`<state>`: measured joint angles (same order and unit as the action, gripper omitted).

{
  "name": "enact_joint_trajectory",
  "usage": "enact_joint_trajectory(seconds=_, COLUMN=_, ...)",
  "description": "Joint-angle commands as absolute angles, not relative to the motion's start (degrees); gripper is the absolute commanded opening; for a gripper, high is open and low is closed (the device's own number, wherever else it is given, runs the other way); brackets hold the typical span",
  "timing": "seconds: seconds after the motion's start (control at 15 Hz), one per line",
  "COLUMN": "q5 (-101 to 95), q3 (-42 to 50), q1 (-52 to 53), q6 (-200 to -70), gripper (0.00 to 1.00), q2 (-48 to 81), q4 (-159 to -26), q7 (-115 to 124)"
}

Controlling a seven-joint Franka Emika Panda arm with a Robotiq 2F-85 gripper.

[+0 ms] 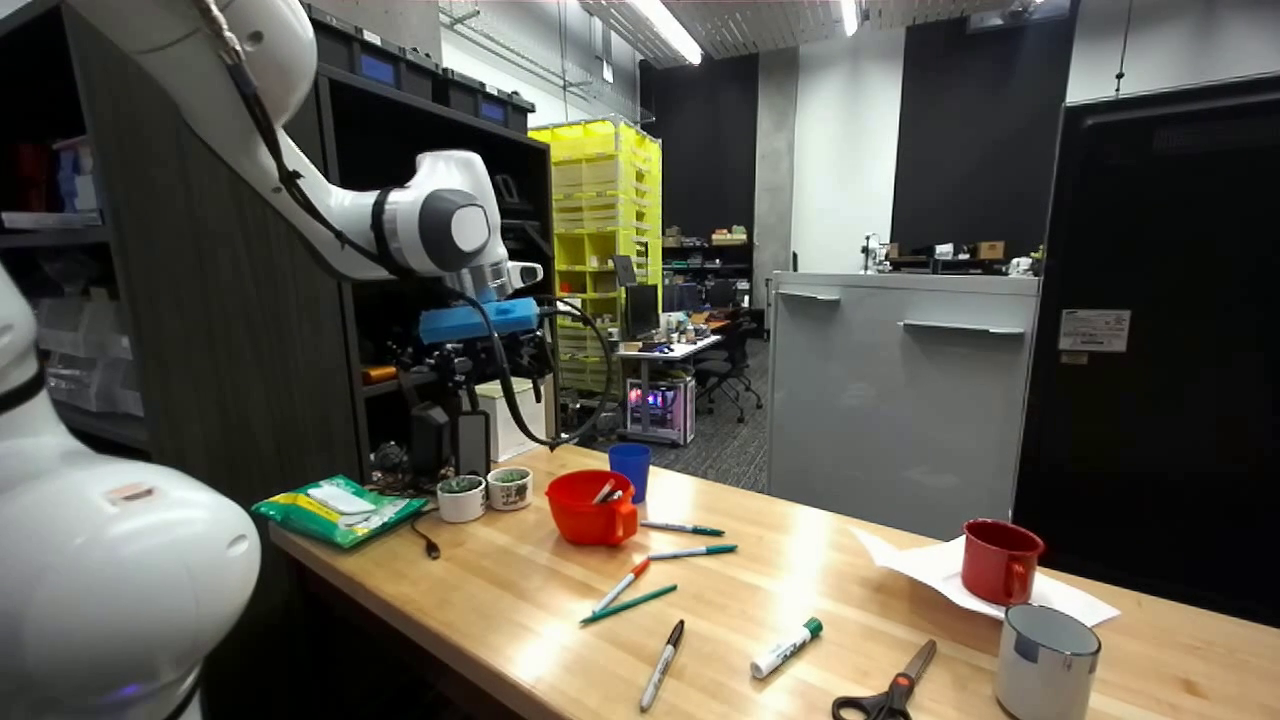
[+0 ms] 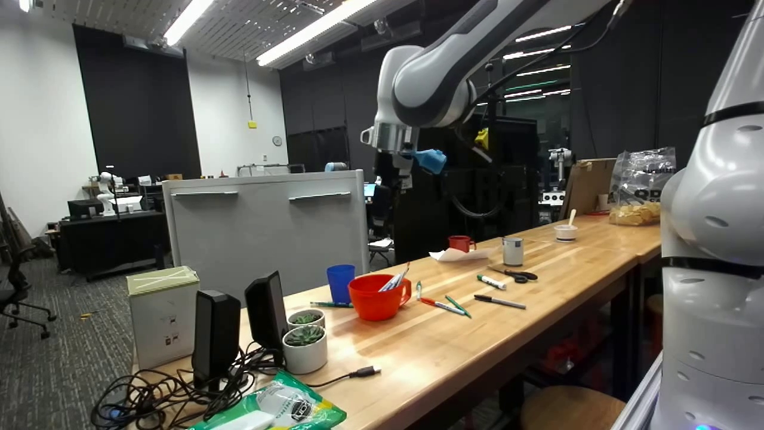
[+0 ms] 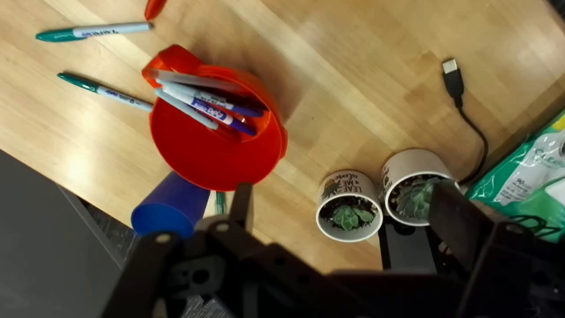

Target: Put one green pen in the orange bowl.

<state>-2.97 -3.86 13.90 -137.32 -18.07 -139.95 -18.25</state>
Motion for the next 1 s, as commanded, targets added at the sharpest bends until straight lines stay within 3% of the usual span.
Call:
enact_joint_trajectory(seconds=0.0, q5=-3.0, q3=-5.5, q1=13.0, q6=-137.8, gripper=1.00, q2=-16.3, q4=-138.6, q7=-16.6)
enact_joint_trajectory(seconds=0.93, q5=-0.2, q3=-8.1, q1=12.8, q6=-139.1, gripper=1.00, q2=0.9, q4=-123.6, q7=-17.9)
